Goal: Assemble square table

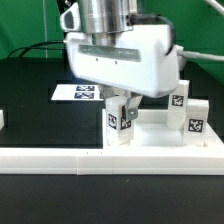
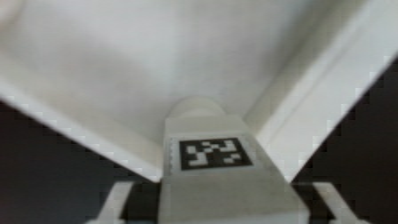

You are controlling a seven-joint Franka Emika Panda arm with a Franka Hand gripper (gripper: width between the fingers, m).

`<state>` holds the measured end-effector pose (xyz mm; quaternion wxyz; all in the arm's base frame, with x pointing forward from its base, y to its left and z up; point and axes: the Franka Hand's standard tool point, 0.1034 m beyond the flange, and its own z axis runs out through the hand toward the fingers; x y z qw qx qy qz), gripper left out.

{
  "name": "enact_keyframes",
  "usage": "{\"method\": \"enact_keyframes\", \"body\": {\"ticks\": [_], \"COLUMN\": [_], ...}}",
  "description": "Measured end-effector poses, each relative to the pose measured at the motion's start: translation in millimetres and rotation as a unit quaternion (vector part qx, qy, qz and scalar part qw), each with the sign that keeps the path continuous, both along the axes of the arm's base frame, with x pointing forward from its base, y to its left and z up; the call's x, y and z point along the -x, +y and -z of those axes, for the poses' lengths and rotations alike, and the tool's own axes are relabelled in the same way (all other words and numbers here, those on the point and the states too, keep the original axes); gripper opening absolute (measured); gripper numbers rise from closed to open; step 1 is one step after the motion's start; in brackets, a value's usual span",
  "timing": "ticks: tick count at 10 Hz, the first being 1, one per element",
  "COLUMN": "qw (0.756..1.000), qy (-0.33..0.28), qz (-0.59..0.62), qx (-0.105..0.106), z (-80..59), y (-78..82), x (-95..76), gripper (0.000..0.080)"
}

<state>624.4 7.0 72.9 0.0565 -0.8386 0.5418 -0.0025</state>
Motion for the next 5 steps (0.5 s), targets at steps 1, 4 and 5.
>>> {"method": "enact_keyframes", "body": {"ticks": [1, 4, 5], "qw": [0.996, 0.94, 0.94], "qy": [0.009, 0.021, 0.016], "qz": [0.093, 0.333, 0.332], "qx": [-0.003, -0.076, -0.072], "z": [1.2, 3.6, 3.9], "y": [3.2, -1.7, 0.4], "x": [0.4, -1.7, -1.2], "gripper": [0.029, 0.029, 0.029]}}
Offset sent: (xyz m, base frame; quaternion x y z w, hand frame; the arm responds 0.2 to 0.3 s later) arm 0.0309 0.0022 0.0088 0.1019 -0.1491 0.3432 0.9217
